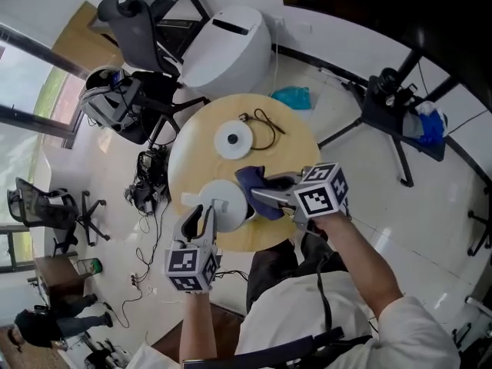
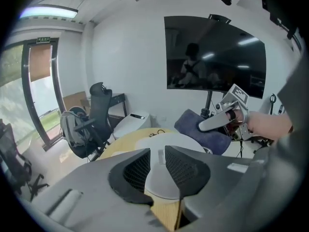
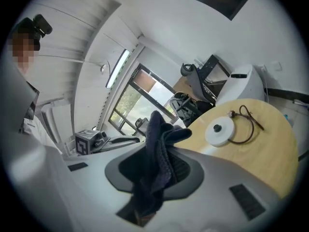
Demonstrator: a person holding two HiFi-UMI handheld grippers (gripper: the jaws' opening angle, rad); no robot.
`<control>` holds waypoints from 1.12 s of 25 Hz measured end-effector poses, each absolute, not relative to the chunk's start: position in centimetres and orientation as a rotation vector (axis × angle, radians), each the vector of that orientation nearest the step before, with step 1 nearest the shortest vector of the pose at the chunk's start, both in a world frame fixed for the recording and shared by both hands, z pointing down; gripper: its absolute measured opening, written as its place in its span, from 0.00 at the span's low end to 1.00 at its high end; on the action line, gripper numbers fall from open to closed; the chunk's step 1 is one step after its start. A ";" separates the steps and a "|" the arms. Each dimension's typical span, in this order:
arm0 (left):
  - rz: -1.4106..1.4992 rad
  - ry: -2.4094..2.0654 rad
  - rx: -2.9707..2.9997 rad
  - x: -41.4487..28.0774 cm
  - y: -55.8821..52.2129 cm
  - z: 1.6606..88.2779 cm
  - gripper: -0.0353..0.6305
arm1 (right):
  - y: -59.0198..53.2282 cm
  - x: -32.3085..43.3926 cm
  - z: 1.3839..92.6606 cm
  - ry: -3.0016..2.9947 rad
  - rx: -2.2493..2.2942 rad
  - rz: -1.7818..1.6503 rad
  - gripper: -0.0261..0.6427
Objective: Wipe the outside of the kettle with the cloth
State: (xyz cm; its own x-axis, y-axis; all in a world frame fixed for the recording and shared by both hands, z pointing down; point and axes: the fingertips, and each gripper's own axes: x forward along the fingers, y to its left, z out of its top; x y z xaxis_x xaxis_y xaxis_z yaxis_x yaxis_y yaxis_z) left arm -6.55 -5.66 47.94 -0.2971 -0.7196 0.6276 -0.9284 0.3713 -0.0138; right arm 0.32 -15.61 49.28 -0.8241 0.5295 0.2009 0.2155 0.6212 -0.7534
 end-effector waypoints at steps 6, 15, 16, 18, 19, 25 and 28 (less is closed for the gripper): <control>0.611 -2.083 1.429 -6.1 -6.1 48.5 0.18 | -15.1 0.5 52.8 -2.358 -0.517 1.036 0.18; 0.593 -2.093 1.407 -5.5 -6.2 48.3 0.15 | -15.2 1.0 64.8 -2.160 -0.235 1.043 0.18; 0.577 -2.091 1.404 -5.5 -6.4 48.2 0.15 | -15.3 1.0 66.3 -2.121 -0.221 1.043 0.18; 0.532 -2.094 1.389 -5.9 -6.2 48.2 0.16 | -15.2 1.2 68.7 -2.051 -0.214 1.056 0.18; 0.519 -2.101 1.382 -6.2 -6.1 48.2 0.09 | -15.2 1.3 69.7 -2.022 -0.219 1.050 0.18; 0.585 -2.082 1.307 -6.3 -5.8 48.7 0.09 | -15.0 1.5 72.9 -1.909 -0.298 0.941 0.18; 0.575 -2.091 1.264 -6.5 -5.8 48.7 0.09 | -14.8 0.6 69.7 -1.952 -0.406 0.902 0.18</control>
State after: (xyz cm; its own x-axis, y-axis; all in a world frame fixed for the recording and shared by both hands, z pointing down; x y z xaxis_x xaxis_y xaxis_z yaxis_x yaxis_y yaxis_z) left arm -6.48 -5.78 48.75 -0.3491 -0.6228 0.7002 -0.8932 0.4472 -0.0475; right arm 0.59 -14.77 69.68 -0.5250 0.5974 0.6062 -0.0747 0.6772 -0.7320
